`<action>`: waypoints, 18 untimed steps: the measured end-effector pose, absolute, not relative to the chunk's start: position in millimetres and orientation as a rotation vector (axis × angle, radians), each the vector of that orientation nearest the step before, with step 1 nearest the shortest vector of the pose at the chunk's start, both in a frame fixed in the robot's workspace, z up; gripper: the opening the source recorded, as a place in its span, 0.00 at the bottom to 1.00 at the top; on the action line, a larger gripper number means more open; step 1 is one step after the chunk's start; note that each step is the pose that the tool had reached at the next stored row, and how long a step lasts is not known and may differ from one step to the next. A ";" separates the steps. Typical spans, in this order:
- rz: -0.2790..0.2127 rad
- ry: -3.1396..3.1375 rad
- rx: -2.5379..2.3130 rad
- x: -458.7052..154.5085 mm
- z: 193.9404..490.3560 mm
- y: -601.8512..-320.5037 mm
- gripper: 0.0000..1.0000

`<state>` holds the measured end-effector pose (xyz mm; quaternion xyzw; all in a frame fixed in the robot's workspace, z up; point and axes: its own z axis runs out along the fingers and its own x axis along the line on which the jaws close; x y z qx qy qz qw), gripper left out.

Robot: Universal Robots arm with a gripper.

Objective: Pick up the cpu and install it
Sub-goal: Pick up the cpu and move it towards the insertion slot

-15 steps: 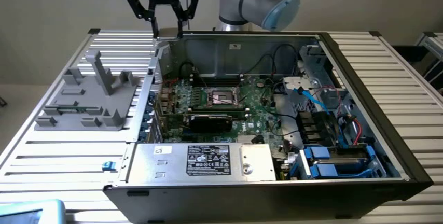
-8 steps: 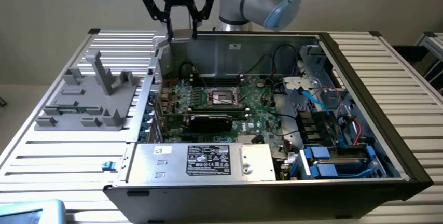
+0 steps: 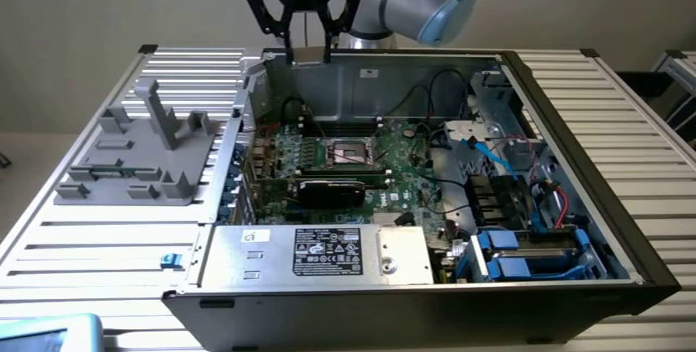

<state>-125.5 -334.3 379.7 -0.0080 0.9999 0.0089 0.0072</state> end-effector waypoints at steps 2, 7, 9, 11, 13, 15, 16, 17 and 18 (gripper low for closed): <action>0.029 3.127 -0.025 -119.3 378.9 -334.3 0.56; 0.041 3.127 -0.020 -109.1 376.1 -334.3 0.56; 0.043 3.127 -0.017 -105.3 374.8 -333.9 0.56; 0.045 3.126 -0.014 -101.6 373.5 -333.5 0.56; 0.046 3.126 -0.011 -97.9 372.0 -332.9 0.56; 0.047 3.126 -0.010 -94.3 370.6 -332.0 0.56; 0.047 3.126 -0.009 -92.6 370.0 -331.5 0.56; 0.048 3.126 -0.009 -90.7 369.4 -330.9 0.56; 0.048 3.126 -0.008 -89.0 369.0 -330.3 0.56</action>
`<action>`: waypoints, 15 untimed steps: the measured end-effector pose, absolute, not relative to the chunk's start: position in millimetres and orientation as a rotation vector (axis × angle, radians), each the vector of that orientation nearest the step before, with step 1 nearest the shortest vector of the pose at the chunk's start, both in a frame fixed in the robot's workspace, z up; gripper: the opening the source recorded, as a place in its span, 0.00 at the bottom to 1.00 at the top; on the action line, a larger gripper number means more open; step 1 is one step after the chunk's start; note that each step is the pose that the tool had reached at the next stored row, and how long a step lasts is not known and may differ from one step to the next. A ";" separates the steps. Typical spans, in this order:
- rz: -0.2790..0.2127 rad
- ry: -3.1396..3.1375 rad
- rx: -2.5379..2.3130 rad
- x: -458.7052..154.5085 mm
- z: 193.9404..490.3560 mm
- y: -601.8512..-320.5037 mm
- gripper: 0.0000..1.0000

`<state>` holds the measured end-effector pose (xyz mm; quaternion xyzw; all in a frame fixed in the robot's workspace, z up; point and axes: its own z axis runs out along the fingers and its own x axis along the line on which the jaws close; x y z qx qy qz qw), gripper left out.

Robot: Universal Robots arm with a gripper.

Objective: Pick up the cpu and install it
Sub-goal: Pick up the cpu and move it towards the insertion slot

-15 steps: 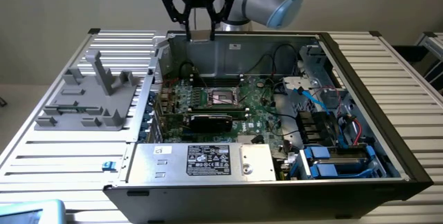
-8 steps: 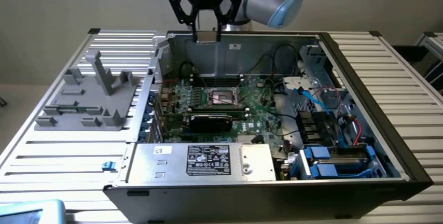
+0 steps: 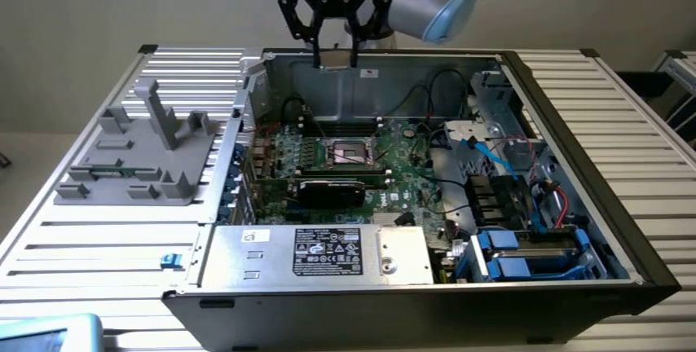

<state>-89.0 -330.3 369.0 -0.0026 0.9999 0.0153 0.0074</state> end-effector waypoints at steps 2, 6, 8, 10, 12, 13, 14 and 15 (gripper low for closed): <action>0.048 3.126 -0.008 -85.2 368.6 -328.9 0.56; 0.049 3.126 -0.005 -78.6 368.0 -327.0 0.56; 0.049 3.126 -0.003 -76.7 367.4 -325.6 0.56; 0.049 3.126 -0.002 -75.5 366.6 -323.5 0.56; 0.049 3.126 0.000 -75.0 366.0 -321.1 0.56; 0.049 3.126 0.001 -74.9 365.7 -319.9 0.56; 0.049 3.126 0.003 -74.9 365.5 -318.9 0.56; 0.049 3.126 0.005 -74.9 365.2 -318.2 0.56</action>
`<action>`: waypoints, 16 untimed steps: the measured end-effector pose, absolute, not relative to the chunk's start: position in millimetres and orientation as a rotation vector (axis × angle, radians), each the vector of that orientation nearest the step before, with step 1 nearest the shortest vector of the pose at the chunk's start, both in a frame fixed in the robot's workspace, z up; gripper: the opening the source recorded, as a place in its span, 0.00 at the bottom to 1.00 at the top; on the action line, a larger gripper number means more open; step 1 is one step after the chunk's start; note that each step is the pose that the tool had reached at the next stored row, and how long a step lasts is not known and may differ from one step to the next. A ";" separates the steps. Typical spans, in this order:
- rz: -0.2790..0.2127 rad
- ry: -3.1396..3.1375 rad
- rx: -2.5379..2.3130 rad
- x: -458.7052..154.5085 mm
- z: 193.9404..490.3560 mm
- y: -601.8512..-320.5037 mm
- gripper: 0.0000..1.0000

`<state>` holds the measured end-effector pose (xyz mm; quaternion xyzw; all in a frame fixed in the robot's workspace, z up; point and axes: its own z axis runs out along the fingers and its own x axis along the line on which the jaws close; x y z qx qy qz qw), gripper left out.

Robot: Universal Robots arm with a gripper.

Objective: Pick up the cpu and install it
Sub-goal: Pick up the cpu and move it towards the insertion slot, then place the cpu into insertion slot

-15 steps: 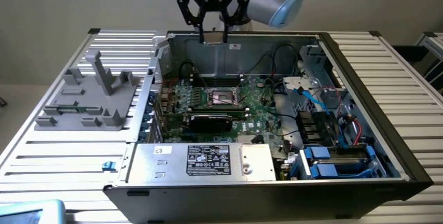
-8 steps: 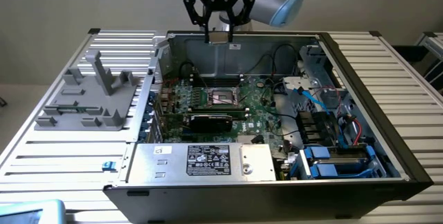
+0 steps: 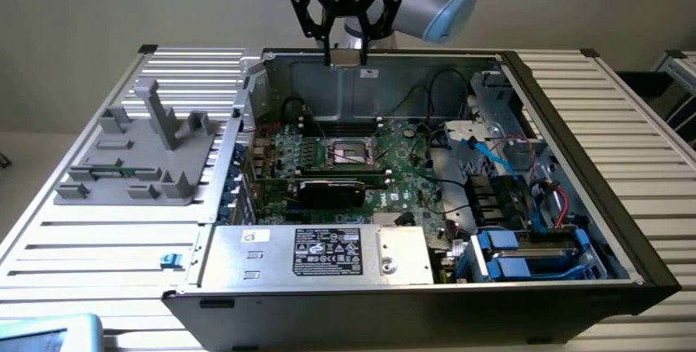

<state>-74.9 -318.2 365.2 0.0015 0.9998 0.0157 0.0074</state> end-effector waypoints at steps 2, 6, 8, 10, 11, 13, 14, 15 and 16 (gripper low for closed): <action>0.049 3.126 0.008 -74.9 364.7 -317.9 0.56; 0.049 3.126 0.008 -74.9 364.6 -317.9 0.56; 0.049 3.126 0.008 -74.9 364.6 -317.9 0.56; 0.049 3.126 0.008 -74.9 364.6 -317.9 0.56; 0.049 3.126 0.008 -74.9 364.6 -317.9 0.56; 0.049 3.126 0.008 -74.9 364.6 -317.9 0.56; 0.049 3.126 0.008 -74.9 364.6 -317.9 0.56; 0.049 3.126 0.008 -74.9 364.6 -317.9 0.56; 0.049 3.126 0.008 -74.9 364.6 -317.9 0.56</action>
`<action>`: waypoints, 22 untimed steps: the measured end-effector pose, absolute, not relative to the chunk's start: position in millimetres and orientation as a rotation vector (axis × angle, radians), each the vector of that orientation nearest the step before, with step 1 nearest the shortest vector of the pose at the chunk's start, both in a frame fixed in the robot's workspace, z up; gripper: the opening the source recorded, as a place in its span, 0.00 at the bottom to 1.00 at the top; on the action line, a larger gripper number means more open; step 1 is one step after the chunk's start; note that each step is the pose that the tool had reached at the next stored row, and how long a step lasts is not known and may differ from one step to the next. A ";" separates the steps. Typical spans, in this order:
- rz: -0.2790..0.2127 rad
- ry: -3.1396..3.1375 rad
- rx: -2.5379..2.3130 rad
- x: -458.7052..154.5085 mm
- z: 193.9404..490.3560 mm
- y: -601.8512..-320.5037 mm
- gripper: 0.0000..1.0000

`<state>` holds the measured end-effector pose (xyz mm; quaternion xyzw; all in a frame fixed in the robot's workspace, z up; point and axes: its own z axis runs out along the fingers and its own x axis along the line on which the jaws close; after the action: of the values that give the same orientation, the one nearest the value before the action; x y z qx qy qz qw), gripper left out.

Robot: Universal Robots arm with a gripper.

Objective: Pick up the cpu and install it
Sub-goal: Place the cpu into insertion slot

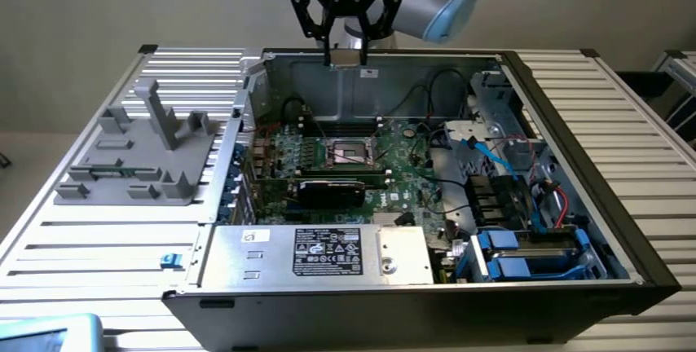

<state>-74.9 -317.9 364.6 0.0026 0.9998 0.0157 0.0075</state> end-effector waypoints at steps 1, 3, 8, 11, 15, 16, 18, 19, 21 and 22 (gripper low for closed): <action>0.049 3.126 0.008 -74.9 364.6 -317.9 0.56; 0.049 3.126 0.008 -74.9 364.6 -317.9 0.56; 0.048 3.124 0.100 -74.9 364.6 -317.9 0.56; 0.048 3.120 0.174 -74.9 364.6 -317.9 0.56; 0.047 3.111 0.275 -74.9 364.6 -317.9 0.56; 0.047 3.109 0.300 -74.9 364.6 -317.9 0.56; 0.046 3.103 0.350 -74.9 364.6 -317.9 0.56; 0.046 3.100 0.373 -74.9 364.5 -317.9 0.56; 0.046 3.093 0.425 -74.9 364.5 -317.9 0.56; 0.045 3.089 0.449 -74.9 364.5 -317.9 0.56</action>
<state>-74.9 -317.9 364.5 0.1439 0.9894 0.0145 0.0096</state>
